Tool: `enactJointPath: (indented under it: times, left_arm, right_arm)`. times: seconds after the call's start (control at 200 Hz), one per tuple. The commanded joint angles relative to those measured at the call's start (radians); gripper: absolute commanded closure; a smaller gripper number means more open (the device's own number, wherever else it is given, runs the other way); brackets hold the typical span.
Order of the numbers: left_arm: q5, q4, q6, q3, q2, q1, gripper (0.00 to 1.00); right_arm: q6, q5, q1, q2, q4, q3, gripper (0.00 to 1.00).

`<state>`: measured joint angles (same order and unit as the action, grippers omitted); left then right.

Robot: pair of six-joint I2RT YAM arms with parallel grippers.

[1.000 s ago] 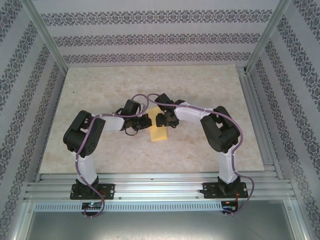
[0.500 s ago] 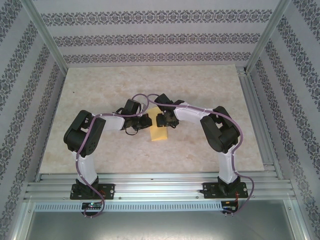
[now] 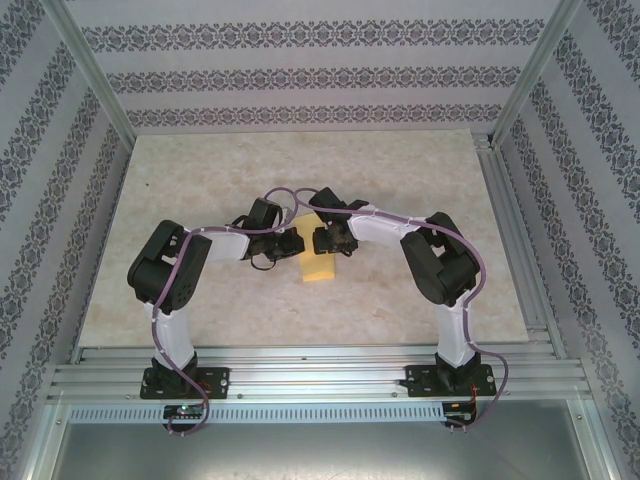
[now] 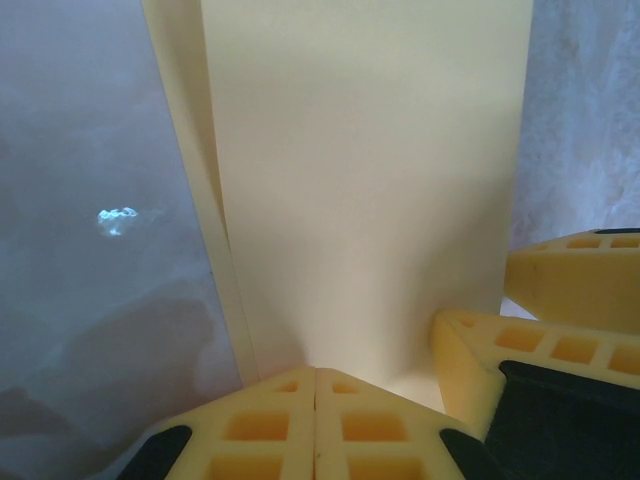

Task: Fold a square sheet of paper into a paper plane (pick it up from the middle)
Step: Hold the square sheet of paper at the center of the table, then fold the square sheet of paper in half at the center of the table.

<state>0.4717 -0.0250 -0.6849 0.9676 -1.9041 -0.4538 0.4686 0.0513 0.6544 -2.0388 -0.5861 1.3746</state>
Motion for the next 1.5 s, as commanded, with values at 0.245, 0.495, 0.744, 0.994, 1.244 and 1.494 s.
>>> enactJointPath:
  times: [0.245, 0.495, 0.744, 0.994, 1.244, 1.494]
  left_arm:
    - [-0.036, 0.068, 0.031, 0.016, -0.018, 0.001, 0.93]
    - [-0.034, 0.071, 0.025, 0.012, -0.013, 0.000, 0.94]
    - [-0.048, 0.087, 0.027, 0.008, -0.023, 0.001, 0.95]
    - [-0.057, 0.099, 0.030, 0.005, -0.030, 0.001, 0.95]
    - [-0.056, 0.096, 0.028, 0.005, -0.035, 0.000, 0.95]
    - [-0.057, 0.098, 0.029, 0.006, -0.036, 0.000, 0.96]
  right_arm:
    - [-0.010, -0.008, -0.004, -0.077, 0.029, -0.026, 0.43]
    - [-0.006, -0.008, -0.004, -0.074, 0.031, -0.028, 0.43]
    - [0.014, -0.046, -0.017, -0.007, 0.048, -0.036, 0.42]
    - [0.040, -0.190, -0.039, 0.179, 0.123, -0.139, 0.37]
    - [0.049, -0.195, -0.039, 0.199, 0.077, -0.175, 0.38]
    - [0.057, -0.218, -0.032, 0.158, 0.074, -0.181, 0.46]
